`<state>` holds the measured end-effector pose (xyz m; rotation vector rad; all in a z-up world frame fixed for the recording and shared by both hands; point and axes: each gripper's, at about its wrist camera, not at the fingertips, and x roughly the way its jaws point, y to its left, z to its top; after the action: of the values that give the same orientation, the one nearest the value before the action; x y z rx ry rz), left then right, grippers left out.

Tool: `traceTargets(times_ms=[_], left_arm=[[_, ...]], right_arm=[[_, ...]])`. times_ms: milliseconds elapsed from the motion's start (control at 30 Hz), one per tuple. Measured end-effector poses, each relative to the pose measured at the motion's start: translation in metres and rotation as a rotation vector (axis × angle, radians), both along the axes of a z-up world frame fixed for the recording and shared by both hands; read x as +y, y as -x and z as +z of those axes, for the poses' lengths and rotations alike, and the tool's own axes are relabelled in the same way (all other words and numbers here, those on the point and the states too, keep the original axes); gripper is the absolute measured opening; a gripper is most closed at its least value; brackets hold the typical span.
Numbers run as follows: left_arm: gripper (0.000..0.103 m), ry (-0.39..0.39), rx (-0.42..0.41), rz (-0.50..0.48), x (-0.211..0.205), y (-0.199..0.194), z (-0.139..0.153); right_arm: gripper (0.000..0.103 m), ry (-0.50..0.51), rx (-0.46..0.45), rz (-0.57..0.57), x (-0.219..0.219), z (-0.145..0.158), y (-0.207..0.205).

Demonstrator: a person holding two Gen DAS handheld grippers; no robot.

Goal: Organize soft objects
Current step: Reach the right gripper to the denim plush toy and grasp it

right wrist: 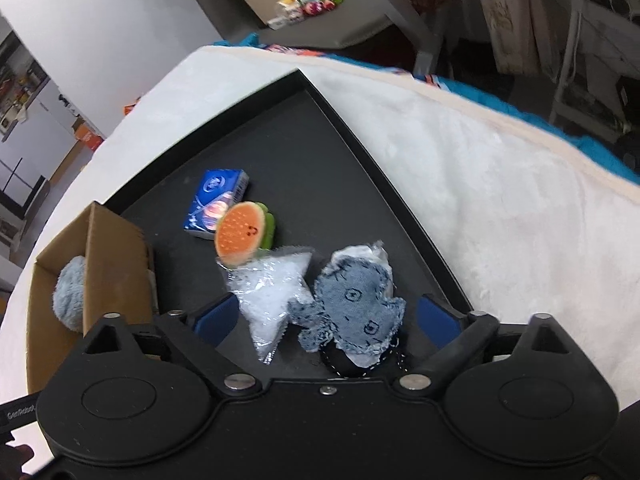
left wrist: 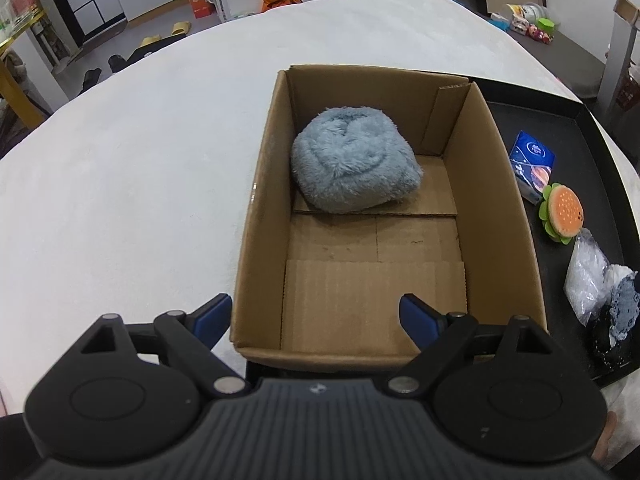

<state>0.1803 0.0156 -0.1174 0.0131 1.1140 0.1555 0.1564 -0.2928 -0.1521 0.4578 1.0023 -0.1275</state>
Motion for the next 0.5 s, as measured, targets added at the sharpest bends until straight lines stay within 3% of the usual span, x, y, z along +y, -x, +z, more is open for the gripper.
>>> traceTargets(times_ms=[167,233,333,500], left_arm=[[0.089,-0.016,0.006,-0.008,-0.004,-0.002,-0.002],[0.089,-0.024,0.007,-0.012,-0.005,-0.003,-0.002],[0.089,-0.021,0.012,-0.007,-0.006,-0.004,-0.004],[0.089,-0.023,0.013,0.0,-0.004,-0.004,-0.004]], right_arm=[[0.082,0.0,0.03,-0.035,-0.004,-0.012,-0.004],[0.064,-0.033,0.06,-0.059,-0.008,-0.021,-0.007],[0.047,-0.079,0.092,-0.098,-0.016,-0.031,-0.01],[0.032,-0.097,0.091,-0.091,-0.014,-0.035,-0.01]])
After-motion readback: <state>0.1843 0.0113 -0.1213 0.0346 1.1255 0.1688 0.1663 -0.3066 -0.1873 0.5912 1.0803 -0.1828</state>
